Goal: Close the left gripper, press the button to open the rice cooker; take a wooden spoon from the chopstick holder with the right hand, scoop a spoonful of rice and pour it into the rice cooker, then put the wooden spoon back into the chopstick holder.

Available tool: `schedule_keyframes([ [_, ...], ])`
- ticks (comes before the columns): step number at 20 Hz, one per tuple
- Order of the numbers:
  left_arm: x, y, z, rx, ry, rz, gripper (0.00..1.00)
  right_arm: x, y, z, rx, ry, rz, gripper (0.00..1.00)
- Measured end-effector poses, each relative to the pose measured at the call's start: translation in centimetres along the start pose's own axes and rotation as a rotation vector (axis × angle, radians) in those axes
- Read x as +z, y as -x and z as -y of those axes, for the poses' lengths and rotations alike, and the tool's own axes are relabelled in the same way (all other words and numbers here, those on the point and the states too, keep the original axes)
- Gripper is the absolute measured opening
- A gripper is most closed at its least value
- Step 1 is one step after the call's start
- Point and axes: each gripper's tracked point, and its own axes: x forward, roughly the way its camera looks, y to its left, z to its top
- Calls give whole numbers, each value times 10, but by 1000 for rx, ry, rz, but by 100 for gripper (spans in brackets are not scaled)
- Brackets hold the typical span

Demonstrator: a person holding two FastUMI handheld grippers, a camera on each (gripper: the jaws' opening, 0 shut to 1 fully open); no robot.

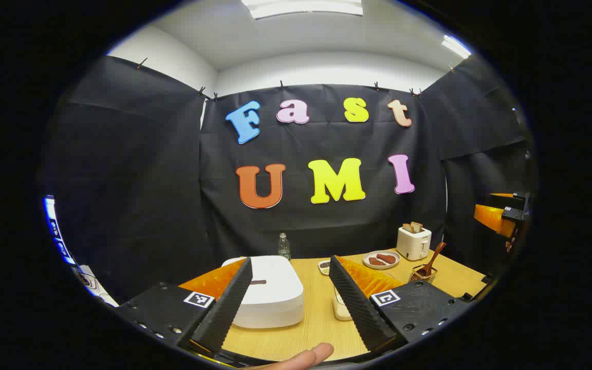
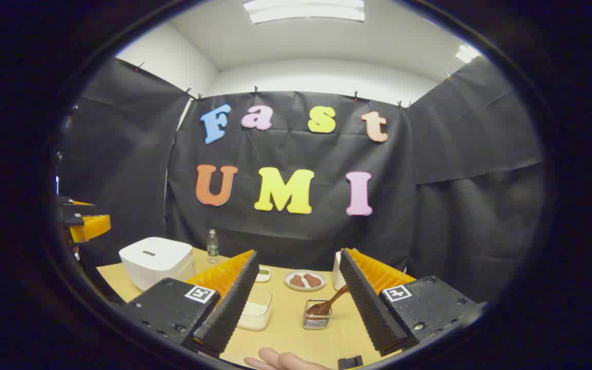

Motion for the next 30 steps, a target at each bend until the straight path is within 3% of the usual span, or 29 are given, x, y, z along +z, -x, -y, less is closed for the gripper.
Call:
schedule_keyframes([
  [6, -9, -5, -7, 11, 28, -22, 95, -3, 0, 5, -10, -12, 3, 99],
  [12, -22, -10, -14, 31, 27, -44, 95, -10, -8, 22, -67, -38, 3, 100],
  [19, -34, -27, -39, 43, 81, -65, 95, -29, -13, 9, -22, -92, -49, 100],
  [20, -36, -30, -45, 48, 92, -72, 90, -33, -15, 10, -24, -96, -48, 100],
  [22, -39, -35, -52, 57, 99, -74, 95, -42, -18, 10, -22, -108, -55, 99],
  [27, -55, -65, -62, 24, 140, -139, 76, -58, -14, 2, -9, -107, -64, 100],
  [30, -71, -86, -71, 24, 126, -190, 57, -62, -12, 7, -20, -79, -50, 100],
])
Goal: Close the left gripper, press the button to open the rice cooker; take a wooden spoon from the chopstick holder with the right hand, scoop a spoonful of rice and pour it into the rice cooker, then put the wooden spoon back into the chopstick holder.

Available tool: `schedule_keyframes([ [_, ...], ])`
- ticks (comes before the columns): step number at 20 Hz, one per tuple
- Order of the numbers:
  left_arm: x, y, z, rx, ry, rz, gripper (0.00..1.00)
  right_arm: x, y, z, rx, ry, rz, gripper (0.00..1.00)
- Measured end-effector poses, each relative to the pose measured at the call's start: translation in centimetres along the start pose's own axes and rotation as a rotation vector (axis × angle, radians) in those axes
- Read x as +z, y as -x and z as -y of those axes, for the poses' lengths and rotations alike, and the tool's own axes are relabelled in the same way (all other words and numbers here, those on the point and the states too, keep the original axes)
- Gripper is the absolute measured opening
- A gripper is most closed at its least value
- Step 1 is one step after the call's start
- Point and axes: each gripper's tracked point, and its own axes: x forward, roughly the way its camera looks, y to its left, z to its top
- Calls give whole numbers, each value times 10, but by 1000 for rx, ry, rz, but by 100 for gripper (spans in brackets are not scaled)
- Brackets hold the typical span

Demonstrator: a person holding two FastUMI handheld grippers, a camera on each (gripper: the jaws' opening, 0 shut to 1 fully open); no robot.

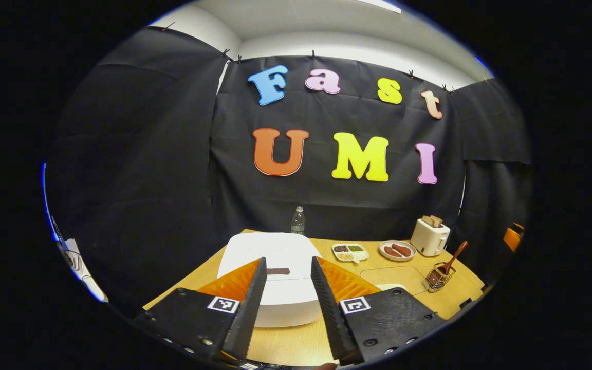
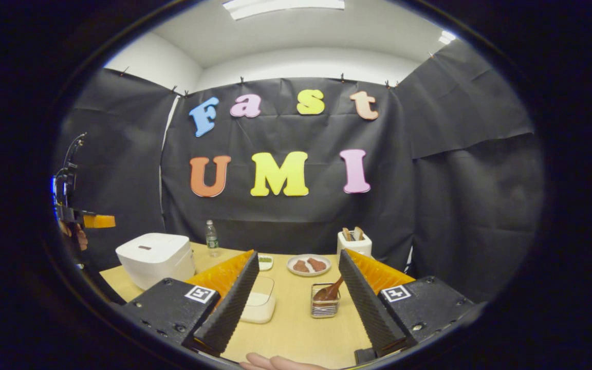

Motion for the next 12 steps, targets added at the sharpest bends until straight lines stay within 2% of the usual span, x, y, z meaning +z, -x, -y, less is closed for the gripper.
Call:
schedule_keyframes([
  [1, -8, -9, -3, 4, -11, -30, 51, 0, 1, 2, -5, 5, 10, 99],
  [2, -17, -17, -5, 9, -31, -61, 38, -1, 0, 5, -13, 9, 18, 100],
  [4, -33, -34, -15, 52, -87, -115, 24, -10, -1, 8, -7, -9, 8, 100],
  [9, -59, -66, -21, 96, -163, -193, 24, -35, -10, 15, 33, -39, -22, 100],
  [11, -56, -77, -32, 151, -161, -189, 33, -50, -19, 22, 35, -55, -51, 99],
  [12, -63, -85, -36, 166, -142, -206, 0, -58, -23, 23, 41, -65, -70, 99],
])
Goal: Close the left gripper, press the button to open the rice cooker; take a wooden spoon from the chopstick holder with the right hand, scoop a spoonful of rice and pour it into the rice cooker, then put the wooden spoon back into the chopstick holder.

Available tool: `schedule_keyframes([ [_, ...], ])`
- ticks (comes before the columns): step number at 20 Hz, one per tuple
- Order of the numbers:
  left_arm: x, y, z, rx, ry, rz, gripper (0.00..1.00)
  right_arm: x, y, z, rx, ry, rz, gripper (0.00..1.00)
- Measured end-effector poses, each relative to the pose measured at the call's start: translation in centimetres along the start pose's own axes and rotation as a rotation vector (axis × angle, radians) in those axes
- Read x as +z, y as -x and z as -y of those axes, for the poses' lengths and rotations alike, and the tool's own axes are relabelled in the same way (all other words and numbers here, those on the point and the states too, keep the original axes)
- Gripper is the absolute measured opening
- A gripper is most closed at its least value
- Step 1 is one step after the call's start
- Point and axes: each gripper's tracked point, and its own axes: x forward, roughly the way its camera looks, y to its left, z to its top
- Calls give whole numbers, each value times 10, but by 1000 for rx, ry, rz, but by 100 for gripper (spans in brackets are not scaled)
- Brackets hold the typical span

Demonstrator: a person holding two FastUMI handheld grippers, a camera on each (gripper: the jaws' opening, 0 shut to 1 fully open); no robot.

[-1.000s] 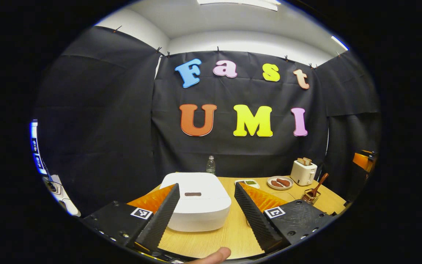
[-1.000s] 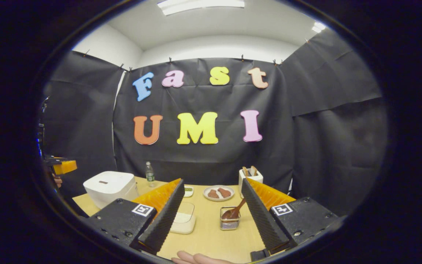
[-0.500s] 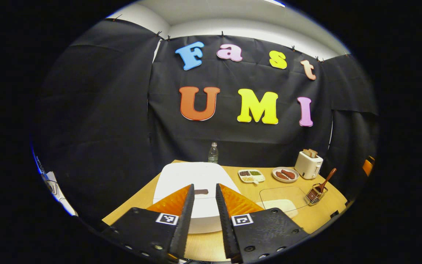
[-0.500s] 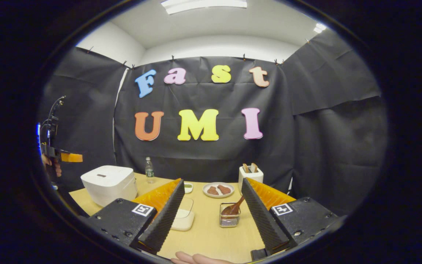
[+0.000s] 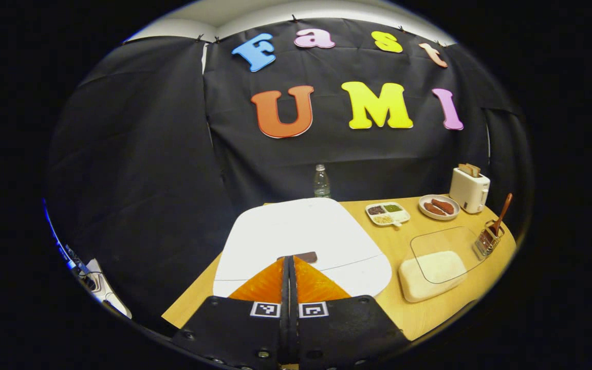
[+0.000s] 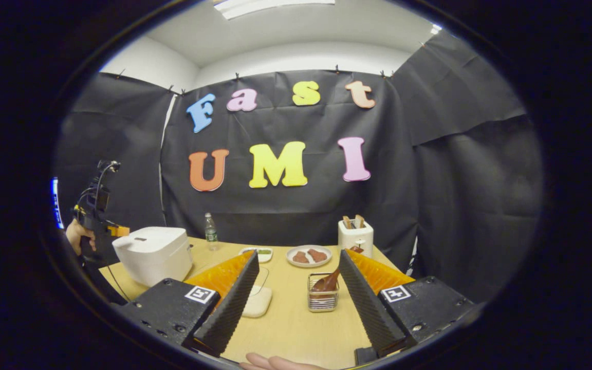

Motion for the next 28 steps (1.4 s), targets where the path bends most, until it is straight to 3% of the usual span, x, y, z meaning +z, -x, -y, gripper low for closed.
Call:
schedule_keyframes([
  [7, -11, -32, -5, 3, 76, -67, 0, -32, -26, 17, 46, -66, -55, 100],
  [10, 0, -38, -2, 2, 66, -29, 0, -50, -35, 19, 58, -86, -99, 100],
  [13, -2, -40, 13, -34, 75, -45, 0, -55, -39, 25, 39, -89, -106, 98],
  [18, -22, -43, 13, -12, 39, -116, 0, -60, -39, 27, 36, -67, -113, 98],
  [24, -12, -40, 12, -40, 117, -92, 0, -58, -31, 36, -3, -66, -106, 100],
  [28, 23, -24, 8, -34, 100, -8, 0, -60, -26, 32, -1, -75, -107, 100],
])
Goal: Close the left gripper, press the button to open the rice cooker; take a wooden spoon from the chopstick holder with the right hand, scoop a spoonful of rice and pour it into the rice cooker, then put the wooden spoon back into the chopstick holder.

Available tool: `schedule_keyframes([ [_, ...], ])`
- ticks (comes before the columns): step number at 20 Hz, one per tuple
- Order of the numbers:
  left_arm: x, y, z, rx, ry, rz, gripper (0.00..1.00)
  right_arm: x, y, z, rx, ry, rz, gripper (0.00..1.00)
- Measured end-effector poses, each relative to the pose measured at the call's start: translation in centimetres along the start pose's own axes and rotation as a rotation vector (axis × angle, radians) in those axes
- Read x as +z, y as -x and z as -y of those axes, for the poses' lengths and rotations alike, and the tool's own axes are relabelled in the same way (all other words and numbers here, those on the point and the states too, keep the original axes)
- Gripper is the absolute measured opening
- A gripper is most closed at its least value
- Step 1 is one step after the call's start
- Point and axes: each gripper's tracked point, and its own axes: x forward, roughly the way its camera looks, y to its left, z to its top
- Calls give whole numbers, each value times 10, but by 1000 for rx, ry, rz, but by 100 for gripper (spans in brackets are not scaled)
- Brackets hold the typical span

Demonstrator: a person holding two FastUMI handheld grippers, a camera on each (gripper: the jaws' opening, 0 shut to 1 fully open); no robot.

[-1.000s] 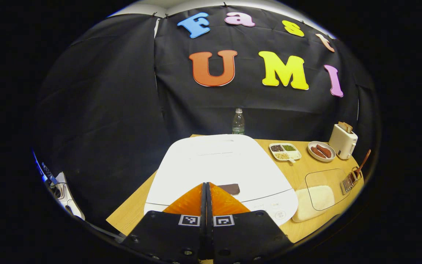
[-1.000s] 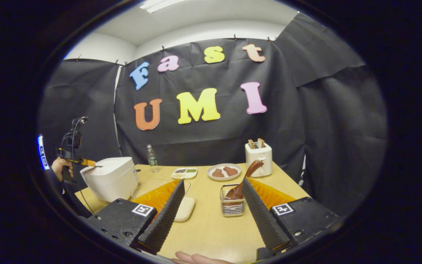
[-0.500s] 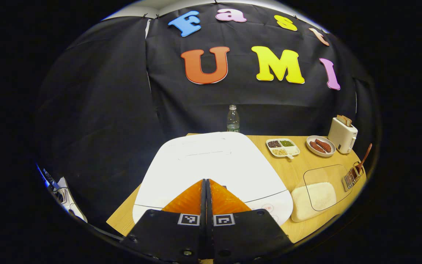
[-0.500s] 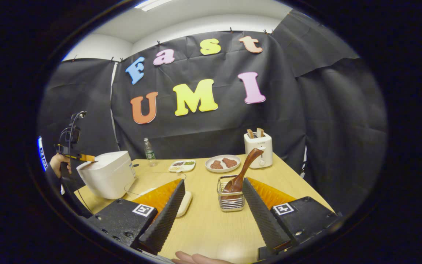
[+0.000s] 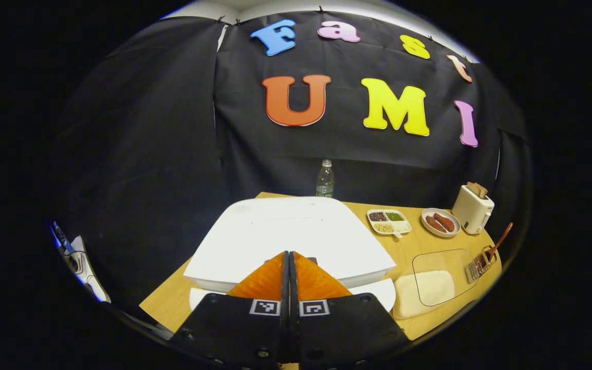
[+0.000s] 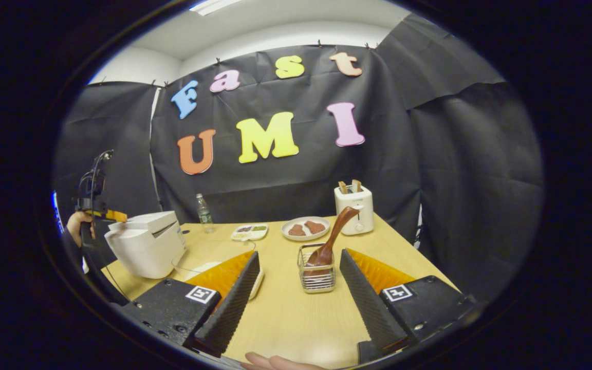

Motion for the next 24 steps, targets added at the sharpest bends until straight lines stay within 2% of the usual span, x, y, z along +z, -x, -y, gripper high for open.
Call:
schedule_keyframes([
  [3, 29, 19, -2, 6, 4, 78, 0, 0, 2, 7, -16, 3, 2, 98],
  [7, 37, 63, 1, 16, 15, 144, 0, -1, 10, 10, -17, 5, 10, 100],
  [8, 42, 78, -2, 31, 9, 183, 11, -1, 9, 14, -32, 1, 12, 100],
  [10, 42, 103, -1, 59, -34, 235, 20, -2, 10, 15, -48, -2, 7, 100],
  [11, 38, 114, 4, 58, -56, 245, 36, 0, 12, 14, -50, 2, 11, 98],
  [14, 30, 151, 28, -1, -110, 278, 94, 2, 10, 22, -73, 13, 19, 100],
  [16, 28, 171, 28, -1, -106, 304, 94, -1, 5, 22, -68, 19, 15, 100],
  [18, 24, 193, 27, -12, -56, 328, 94, -4, -1, 27, -67, 8, 12, 98],
  [19, 22, 200, 26, -19, -40, 343, 94, -4, -5, 29, -66, 2, 13, 100],
  [24, -6, 231, 17, -36, -27, 355, 95, -8, -35, 41, -75, -25, 15, 100],
])
